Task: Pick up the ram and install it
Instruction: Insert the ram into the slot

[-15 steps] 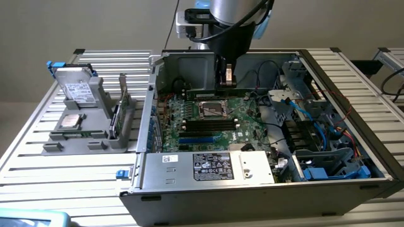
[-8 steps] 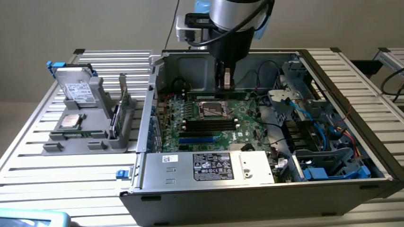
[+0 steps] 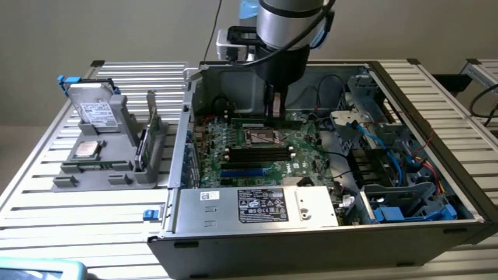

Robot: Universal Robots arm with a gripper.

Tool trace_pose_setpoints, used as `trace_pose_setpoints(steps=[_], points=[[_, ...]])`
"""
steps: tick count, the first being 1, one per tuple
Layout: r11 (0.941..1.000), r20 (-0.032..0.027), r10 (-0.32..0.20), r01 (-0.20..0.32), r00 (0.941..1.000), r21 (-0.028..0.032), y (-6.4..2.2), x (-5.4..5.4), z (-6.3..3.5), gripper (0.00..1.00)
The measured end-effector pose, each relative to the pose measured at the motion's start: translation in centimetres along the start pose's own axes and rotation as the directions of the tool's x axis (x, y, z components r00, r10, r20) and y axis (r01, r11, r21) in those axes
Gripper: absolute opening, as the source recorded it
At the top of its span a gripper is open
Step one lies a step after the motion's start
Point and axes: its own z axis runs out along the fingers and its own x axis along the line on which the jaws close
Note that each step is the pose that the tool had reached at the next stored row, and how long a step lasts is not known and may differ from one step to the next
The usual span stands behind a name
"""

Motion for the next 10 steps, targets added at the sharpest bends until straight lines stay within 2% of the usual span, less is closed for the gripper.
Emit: trace_pose_setpoints(steps=[4, 8, 10], points=[[0.9976, -0.0007, -0.069, 0.069, 0.9976, -0.0058, 0.02, 0.1, 0.72, 0.14], [0.9903, -0.0006, -0.138, 0.138, 0.9904, -0.0114, 0.02, 0.2, 1.43, 0.14], [0.9885, -0.0008, -0.151, 0.151, 0.9886, -0.012, 0.02, 0.1, 1.8, 0.14]])
